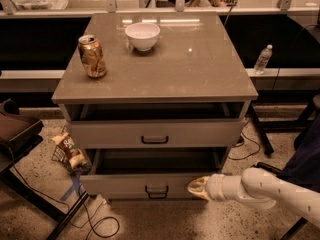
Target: Close middle drawer
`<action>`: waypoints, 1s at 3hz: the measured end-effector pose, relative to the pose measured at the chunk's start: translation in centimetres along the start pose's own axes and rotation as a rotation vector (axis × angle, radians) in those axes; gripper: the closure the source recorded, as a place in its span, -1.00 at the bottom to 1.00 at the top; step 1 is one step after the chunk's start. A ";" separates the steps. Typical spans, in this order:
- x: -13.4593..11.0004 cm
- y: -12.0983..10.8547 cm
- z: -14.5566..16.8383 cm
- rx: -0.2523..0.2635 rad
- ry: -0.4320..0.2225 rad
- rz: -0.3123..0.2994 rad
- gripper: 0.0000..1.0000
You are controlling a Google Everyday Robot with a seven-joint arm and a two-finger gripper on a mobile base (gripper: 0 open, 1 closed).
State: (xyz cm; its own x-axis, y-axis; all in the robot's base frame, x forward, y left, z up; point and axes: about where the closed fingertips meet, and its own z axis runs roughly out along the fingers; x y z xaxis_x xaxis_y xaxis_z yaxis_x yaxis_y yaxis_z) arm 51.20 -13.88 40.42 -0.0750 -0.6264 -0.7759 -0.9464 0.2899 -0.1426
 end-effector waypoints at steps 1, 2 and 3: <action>-0.1 -1.7 0.4 0.010 -0.012 -0.005 1.00; -0.1 -3.8 0.8 0.026 -0.033 -0.012 1.00; -0.1 -7.3 1.7 0.040 -0.063 -0.022 1.00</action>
Offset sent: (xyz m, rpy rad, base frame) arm 0.0987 -0.0191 0.0043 0.0673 -0.0941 -0.0302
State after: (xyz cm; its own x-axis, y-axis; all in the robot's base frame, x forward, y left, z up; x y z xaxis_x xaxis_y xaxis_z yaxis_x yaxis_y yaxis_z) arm 58.61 -14.68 40.54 -0.0333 -0.5866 -0.8092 -0.9342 0.3060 -0.1834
